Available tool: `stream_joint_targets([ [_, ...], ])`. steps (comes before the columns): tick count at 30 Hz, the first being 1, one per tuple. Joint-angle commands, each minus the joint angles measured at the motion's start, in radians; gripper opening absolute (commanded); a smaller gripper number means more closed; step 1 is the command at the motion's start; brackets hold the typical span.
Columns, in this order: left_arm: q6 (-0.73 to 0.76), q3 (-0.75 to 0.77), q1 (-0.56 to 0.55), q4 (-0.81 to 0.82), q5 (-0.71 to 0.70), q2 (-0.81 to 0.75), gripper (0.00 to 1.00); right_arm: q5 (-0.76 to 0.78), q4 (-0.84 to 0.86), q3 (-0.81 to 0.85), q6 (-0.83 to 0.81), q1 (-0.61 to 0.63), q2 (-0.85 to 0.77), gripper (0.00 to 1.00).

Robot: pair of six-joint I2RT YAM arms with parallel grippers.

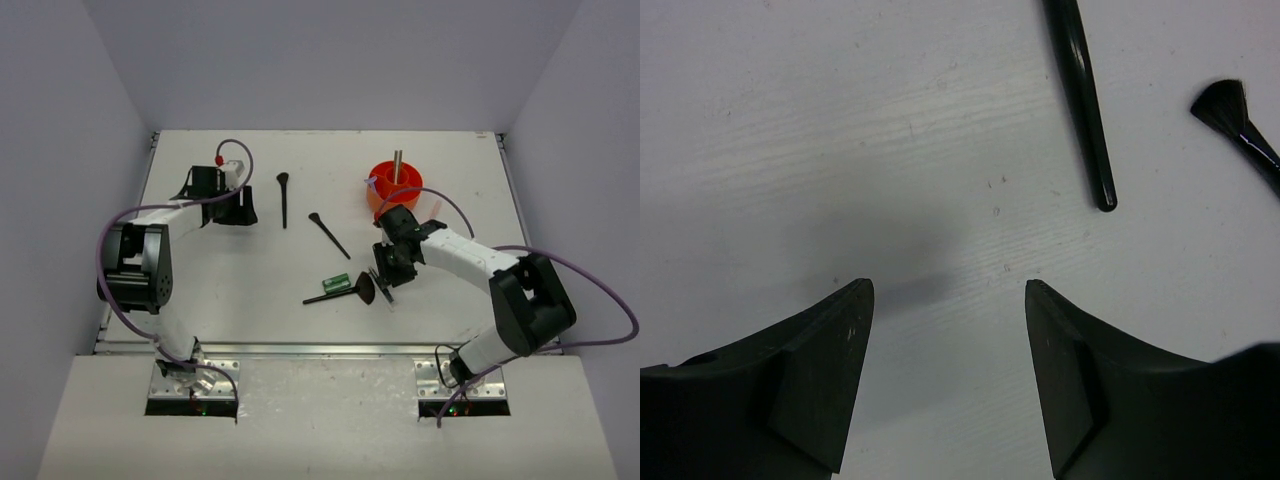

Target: Organize the makeup

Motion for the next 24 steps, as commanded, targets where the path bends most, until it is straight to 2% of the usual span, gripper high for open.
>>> stream_joint_targets([
  [1, -0.011, -0.019, 0.011, 0.036, -0.015, -0.075, 0.6, 0.079, 0.011, 0.015, 0.015, 0.008, 0.043, 0.33],
  [9, -0.007, -0.047, 0.011, 0.056, -0.02, -0.097, 0.6, 0.104, 0.023, 0.082, -0.023, 0.008, 0.15, 0.34],
  [18, -0.007, -0.043, 0.011, 0.061, -0.01, -0.081, 0.61, 0.153, 0.041, 0.071, -0.008, 0.006, 0.185, 0.33],
  [24, -0.008, -0.049, 0.011, 0.063, -0.01, -0.082, 0.61, 0.198, 0.038, 0.132, -0.066, 0.006, 0.276, 0.35],
])
